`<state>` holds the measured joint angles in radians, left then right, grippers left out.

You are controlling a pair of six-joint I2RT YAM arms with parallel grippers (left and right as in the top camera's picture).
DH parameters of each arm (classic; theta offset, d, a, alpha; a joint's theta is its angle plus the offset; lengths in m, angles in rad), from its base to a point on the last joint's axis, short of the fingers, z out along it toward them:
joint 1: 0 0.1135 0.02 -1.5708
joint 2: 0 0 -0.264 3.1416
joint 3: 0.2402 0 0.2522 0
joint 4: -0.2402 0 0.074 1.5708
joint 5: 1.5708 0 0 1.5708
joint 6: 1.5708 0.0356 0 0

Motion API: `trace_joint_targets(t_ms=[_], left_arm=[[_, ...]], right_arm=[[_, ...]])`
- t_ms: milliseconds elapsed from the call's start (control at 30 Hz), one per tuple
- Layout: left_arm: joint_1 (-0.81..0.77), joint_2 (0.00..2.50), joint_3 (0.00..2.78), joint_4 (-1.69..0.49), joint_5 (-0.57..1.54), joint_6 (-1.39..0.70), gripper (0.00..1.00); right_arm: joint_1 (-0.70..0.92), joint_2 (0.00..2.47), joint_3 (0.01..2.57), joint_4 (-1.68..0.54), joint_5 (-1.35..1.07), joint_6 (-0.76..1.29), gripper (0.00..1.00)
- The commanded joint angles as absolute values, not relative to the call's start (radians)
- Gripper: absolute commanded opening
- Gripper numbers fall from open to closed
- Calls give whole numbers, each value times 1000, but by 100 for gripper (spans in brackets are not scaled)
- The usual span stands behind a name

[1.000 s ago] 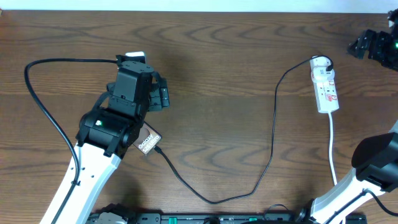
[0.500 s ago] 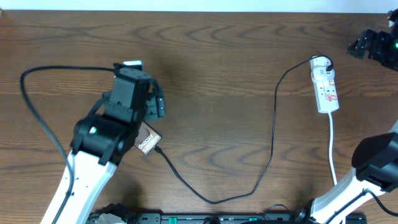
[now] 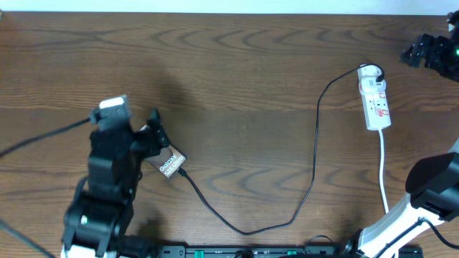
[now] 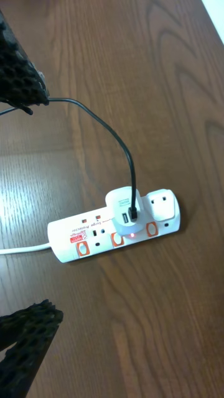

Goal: Plug charger to phone and switch on socket

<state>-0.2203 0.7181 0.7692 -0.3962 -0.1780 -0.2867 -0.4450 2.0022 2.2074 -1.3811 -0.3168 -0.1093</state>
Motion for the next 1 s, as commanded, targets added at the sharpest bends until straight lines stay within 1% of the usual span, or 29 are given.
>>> trace_joint_targets(t_ms=[0,133,267,467,567,633,733,833,967], left_arm=[[-171,592,645,-252,-115,-285,89],[-120,464,497,-42,-84,-285,89],[-76,337,346,124,-78,-285,89],[-15,189,146,285,-54,-276,89],[8,120,56,324,-13,-238,89],[22,65,1,318,17,-214,89],[35,-2,4,188,41,-173,89],[51,1,4,126,76,-130,89],[60,1,4,-59,79,-131,90]], right_arm=[[-444,2010,2209,-1384,-312,-98,99],[-444,2010,2209,-1384,-312,-98,99],[-445,2010,2209,-1384,-312,-98,99],[-444,2010,2209,-1384,-312,-98,99],[-444,2010,2209,-1384,-312,-98,99],[-445,2010,2209,-1384,-312,-98,99],[-444,2010,2209,-1384,-312,-98,99],[-444,2010,2209,-1384,-312,-98,99],[-445,2010,2209,-1384,-312,-98,99]])
